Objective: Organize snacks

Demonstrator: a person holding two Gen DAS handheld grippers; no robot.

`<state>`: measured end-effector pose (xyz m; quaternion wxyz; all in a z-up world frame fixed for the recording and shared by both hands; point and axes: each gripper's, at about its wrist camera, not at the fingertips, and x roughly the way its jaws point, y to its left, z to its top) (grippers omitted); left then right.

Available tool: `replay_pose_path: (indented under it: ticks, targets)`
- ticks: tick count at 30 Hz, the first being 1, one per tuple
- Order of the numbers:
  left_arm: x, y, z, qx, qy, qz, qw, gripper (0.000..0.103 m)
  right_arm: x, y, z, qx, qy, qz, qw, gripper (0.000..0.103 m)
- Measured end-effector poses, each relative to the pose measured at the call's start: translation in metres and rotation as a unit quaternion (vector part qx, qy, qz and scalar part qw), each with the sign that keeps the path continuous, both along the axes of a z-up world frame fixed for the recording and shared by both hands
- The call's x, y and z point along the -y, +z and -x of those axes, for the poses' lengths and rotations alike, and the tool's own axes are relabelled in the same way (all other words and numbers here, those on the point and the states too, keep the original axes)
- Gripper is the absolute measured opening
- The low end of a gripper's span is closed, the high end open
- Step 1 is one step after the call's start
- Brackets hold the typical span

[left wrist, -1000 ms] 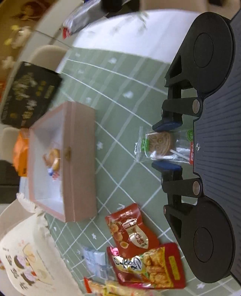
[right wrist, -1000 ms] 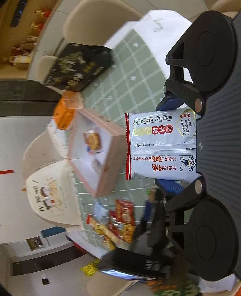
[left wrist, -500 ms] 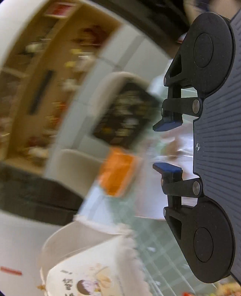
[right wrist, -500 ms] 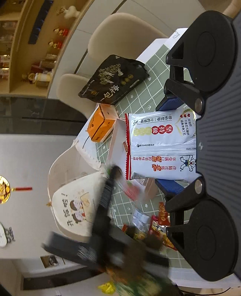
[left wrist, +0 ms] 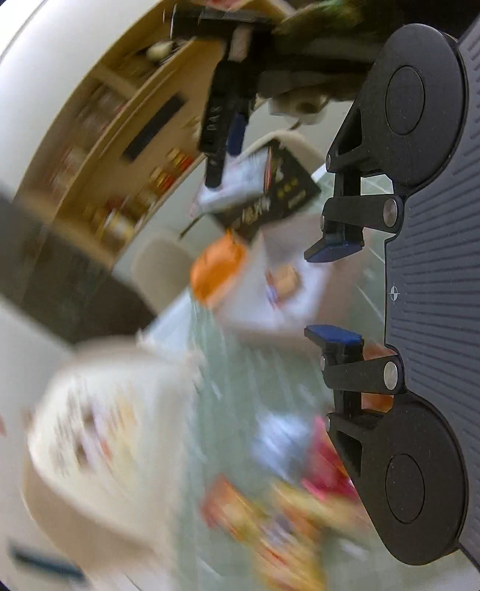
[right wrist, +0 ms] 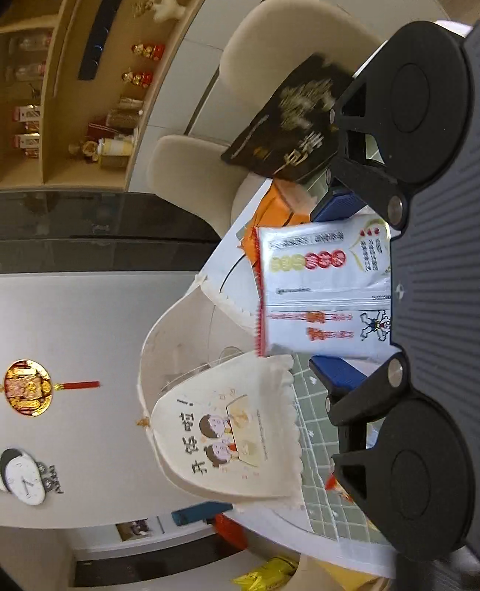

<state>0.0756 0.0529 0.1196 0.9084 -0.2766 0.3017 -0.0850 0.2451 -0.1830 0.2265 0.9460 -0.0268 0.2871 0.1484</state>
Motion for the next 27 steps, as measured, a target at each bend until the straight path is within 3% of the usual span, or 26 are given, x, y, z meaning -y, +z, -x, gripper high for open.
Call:
replay_pose_path:
  ticks: [4,8,11,15,20,23,27]
  targets:
    - [-0.051,-0.033,0.052,-0.033,0.096,-0.013,0.9948,0.042,-0.029,-0.019,-0.015,-0.024,-0.003,0.035,0.999,0.077]
    - [-0.096,-0.046,0.048,-0.057,0.126,-0.034,0.9898,0.042,-0.049,-0.051,0.010,-0.069,0.032,0.013,0.997,0.077]
    - [-0.118,-0.039,0.008,-0.052,0.094,-0.093,0.9898,0.042,-0.069,-0.073,0.034,-0.110,0.071,0.005,0.991,0.077]
    - [-0.131,-0.032,-0.078,-0.071,0.040,-0.167,0.9826,0.042,-0.088,-0.093,0.066,-0.148,0.102,0.015,0.984,0.077]
    - [-0.148,-0.061,-0.161,-0.127,0.057,-0.158,0.9776,0.042,-0.085,-0.106,0.103,-0.167,0.115,0.038,0.979,0.077]
    - [-0.148,-0.080,-0.184,-0.159,0.048,-0.174,0.9706,0.042,-0.073,-0.105,0.121,-0.165,0.109,0.065,0.978,0.077]
    - [-0.143,-0.084,-0.189,-0.156,0.010,-0.170,0.9729,0.045,-0.054,-0.104,0.129,-0.177,0.102,0.071,0.976,0.077]
